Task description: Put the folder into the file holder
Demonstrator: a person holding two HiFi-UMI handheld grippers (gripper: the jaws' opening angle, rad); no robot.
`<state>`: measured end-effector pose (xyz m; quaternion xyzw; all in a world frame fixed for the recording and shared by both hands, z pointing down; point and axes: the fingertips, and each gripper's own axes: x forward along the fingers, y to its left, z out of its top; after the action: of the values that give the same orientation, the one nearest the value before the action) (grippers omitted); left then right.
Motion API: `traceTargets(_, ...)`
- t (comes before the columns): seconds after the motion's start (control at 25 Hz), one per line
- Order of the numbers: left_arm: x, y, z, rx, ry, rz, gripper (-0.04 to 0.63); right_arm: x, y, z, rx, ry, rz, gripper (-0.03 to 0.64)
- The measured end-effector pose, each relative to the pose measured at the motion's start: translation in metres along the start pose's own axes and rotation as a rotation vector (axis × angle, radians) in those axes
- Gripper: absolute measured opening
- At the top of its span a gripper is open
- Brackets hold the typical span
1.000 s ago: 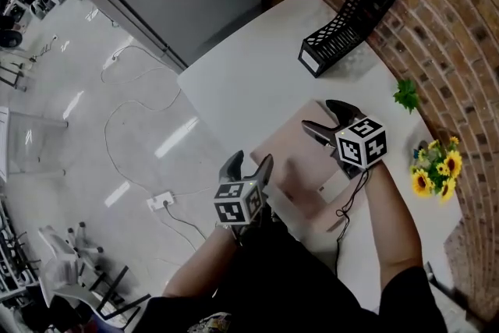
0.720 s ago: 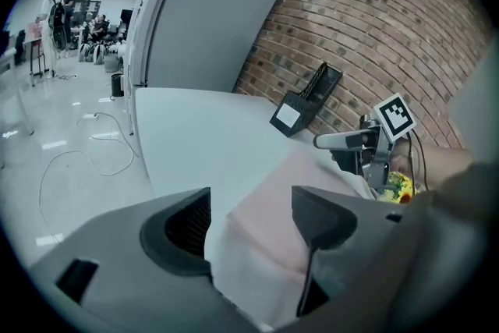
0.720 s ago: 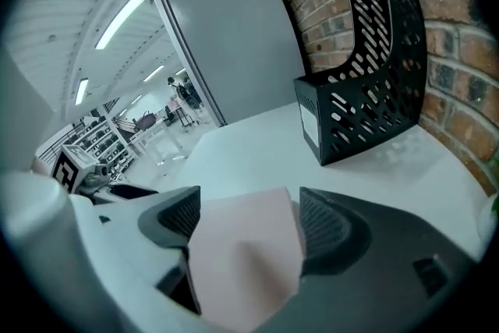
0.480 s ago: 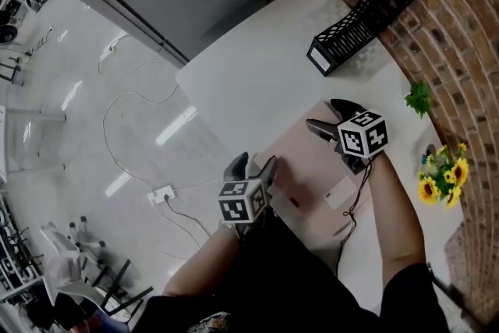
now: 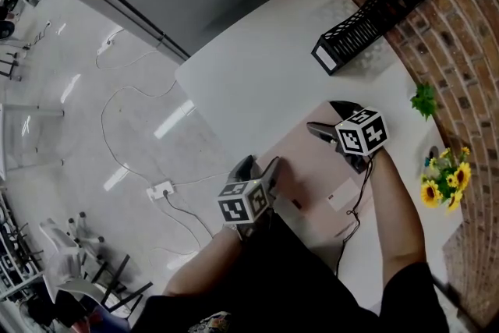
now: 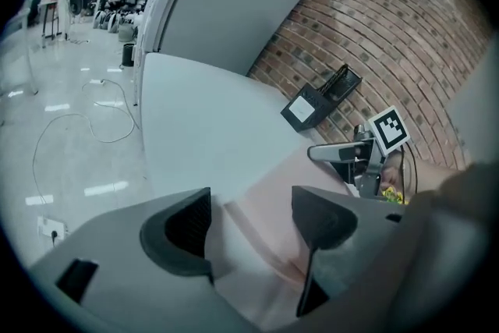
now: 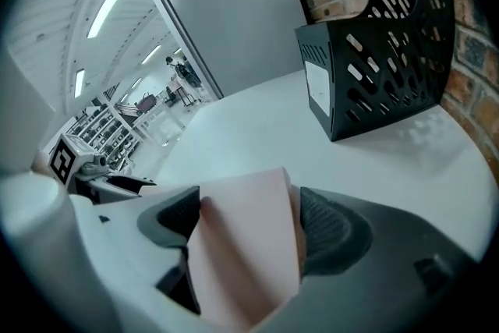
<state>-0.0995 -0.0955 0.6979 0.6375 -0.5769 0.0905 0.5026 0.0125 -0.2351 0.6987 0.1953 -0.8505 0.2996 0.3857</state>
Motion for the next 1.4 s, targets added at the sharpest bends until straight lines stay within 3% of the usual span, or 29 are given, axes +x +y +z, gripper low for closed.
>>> traceTargets(0.16,0.003,-0.004,-0.001,-0.027,-0.001,-0.017,0.313,0.002,0.001,0.000,0.003,0.011,0.006,0.411)
traceTargets(0.56,0.000,-0.011,0.007,0.004,-0.013,-0.006,0.311,-0.010,0.007,0.009,-0.044,-0.060,-0.016,0.385)
traceTargets(1.0,-0.049,-0.057,0.085,0.190,-0.262,-0.029,0.304,-0.091,0.027,0.076,-0.109,-0.371,-0.076,0.382)
traceTargets(1.4,-0.097,-0.109,0.128,0.321,-0.434,-0.060,0.302,-0.179,0.057,0.117,-0.226,-0.603,-0.147,0.382)
